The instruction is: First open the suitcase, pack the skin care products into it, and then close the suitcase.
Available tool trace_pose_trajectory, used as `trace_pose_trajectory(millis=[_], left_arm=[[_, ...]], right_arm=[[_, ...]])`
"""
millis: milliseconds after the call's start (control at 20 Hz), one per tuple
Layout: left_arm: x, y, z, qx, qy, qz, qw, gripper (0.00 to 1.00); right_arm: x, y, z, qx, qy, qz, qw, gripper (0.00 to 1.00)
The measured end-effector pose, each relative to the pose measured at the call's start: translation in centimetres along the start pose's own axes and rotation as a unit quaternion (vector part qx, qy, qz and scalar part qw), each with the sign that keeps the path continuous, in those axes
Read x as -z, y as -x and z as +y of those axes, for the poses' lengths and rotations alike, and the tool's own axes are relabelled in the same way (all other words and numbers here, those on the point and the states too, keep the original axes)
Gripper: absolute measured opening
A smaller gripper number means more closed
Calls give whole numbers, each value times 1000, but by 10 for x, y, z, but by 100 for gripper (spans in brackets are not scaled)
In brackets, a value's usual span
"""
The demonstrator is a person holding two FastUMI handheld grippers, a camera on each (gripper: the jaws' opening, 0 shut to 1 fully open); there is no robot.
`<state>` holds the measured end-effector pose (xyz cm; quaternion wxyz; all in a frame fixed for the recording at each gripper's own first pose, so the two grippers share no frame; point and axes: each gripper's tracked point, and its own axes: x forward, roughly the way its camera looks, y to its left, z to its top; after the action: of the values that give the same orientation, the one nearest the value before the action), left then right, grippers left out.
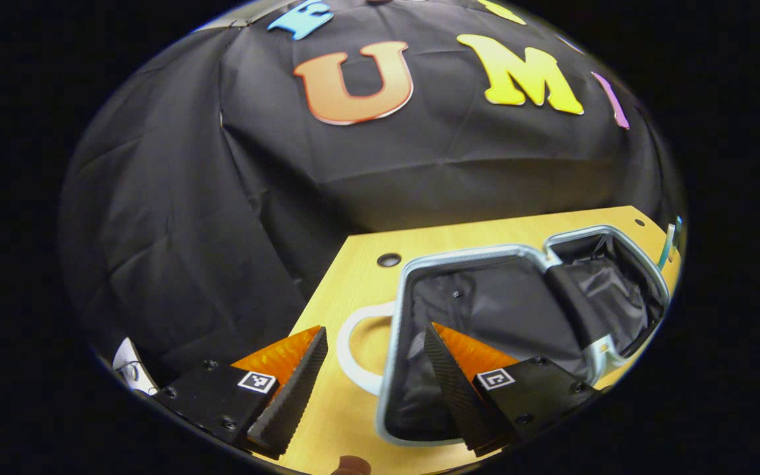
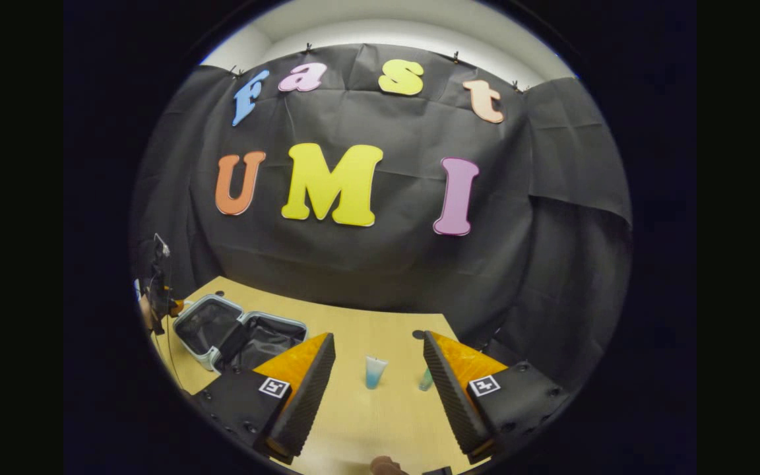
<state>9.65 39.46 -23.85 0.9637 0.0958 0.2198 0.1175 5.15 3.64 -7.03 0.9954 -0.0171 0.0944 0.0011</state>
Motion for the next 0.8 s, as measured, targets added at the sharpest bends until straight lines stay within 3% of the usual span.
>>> trace_pose_trajectory(millis=[100,300,600,800], left_arm=[[-20,23,-29,-13,-2,-5,1000,97],[-60,69,-116,-5,28,-35,999,99],[-116,141,-260,31,123,-73,989,99],[-139,164,-346,75,94,-103,987,99]], right_arm=[[-4,-12,-20,-14,-7,-7,1000,80],[0,-39,-63,-30,-11,-14,999,80],[14,-67,-136,-39,-34,-18,999,80],[35,-78,-173,-27,-42,-3,999,80]])
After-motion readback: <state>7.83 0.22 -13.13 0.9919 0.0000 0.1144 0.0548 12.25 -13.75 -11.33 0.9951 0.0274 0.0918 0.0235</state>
